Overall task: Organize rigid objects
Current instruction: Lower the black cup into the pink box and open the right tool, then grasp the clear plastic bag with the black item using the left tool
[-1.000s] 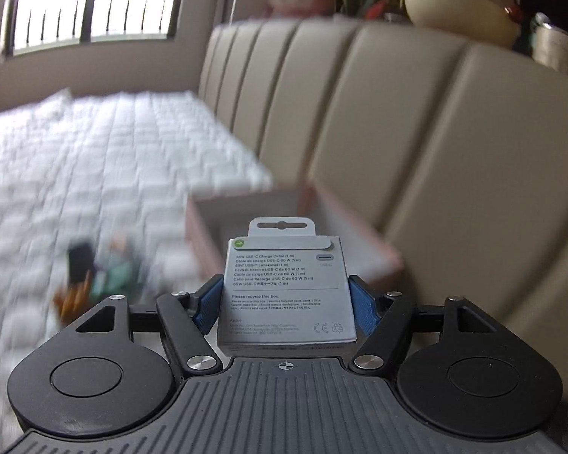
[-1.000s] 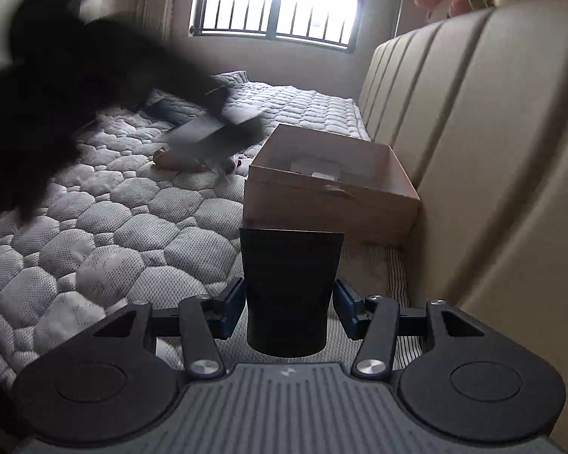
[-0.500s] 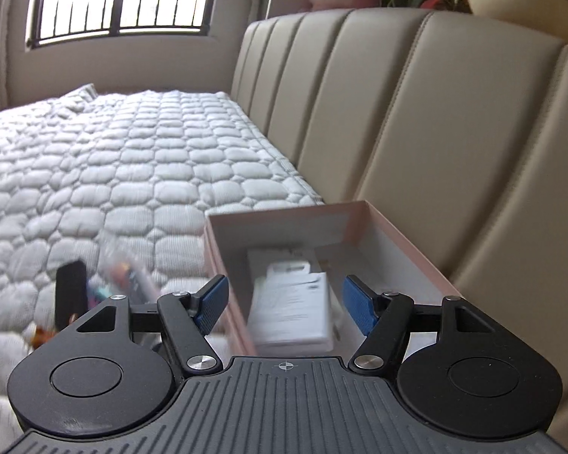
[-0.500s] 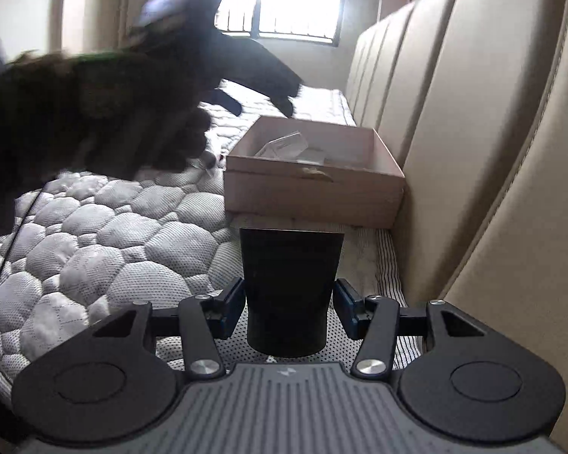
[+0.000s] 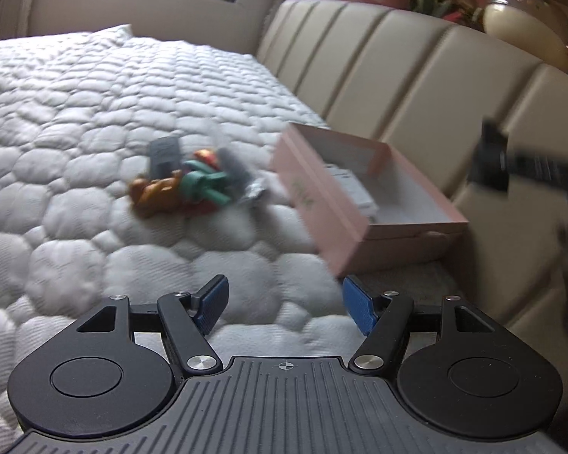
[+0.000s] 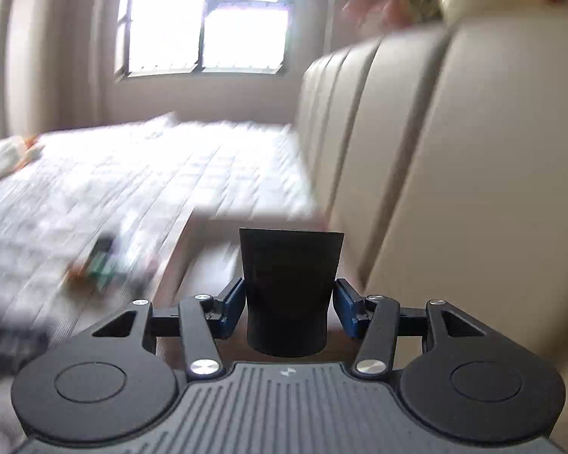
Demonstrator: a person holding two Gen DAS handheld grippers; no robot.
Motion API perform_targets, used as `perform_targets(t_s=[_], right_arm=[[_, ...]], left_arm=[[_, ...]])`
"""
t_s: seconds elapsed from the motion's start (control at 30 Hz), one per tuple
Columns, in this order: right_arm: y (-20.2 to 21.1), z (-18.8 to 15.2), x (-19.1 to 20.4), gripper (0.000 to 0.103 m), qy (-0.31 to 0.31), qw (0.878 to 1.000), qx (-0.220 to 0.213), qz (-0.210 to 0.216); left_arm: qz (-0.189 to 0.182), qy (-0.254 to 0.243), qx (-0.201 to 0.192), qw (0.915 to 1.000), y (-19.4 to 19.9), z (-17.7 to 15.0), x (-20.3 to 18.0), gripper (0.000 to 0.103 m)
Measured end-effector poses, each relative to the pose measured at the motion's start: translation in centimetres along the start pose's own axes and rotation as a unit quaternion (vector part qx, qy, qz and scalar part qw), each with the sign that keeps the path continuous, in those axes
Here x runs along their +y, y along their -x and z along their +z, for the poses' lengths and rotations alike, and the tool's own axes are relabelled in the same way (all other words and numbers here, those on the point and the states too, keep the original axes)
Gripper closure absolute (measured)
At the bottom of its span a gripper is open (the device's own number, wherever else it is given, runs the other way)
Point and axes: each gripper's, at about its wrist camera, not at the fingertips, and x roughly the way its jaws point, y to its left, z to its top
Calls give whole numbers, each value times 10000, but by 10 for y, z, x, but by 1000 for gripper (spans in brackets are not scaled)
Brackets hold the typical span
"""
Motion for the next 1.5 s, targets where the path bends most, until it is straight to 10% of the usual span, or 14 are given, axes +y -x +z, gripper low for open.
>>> perform_targets(t_s=[0.13, 0.37, 0.57, 0.83, 1.03, 1.33, 1.5], right_arm=[[-38, 26, -2, 23, -318, 9994, 163, -48], [-12, -41, 22, 12, 76, 9998, 193, 7], [15, -108, 41, 11, 405, 9986, 314, 93], [36, -119, 45, 11, 325, 9974, 396, 512], [42, -125, 48, 11, 383, 9966, 462, 563], [44, -137, 36, 11, 345, 9962, 667, 436], [41, -140, 29, 11, 173, 9960, 798, 359]], left_arm=[[224, 161, -100, 9996, 8, -1, 19, 31], [537, 237, -239, 9980, 12, 1, 38, 31], [618, 45, -268, 9977, 6, 7, 36, 31], [402, 224, -493, 9977, -37, 65, 23, 31], [924, 22, 186, 9955, -106, 99, -1, 32], [1693, -121, 571, 9838, -154, 96, -8, 44], [1415, -372, 291, 9888, -145, 93, -6, 77]])
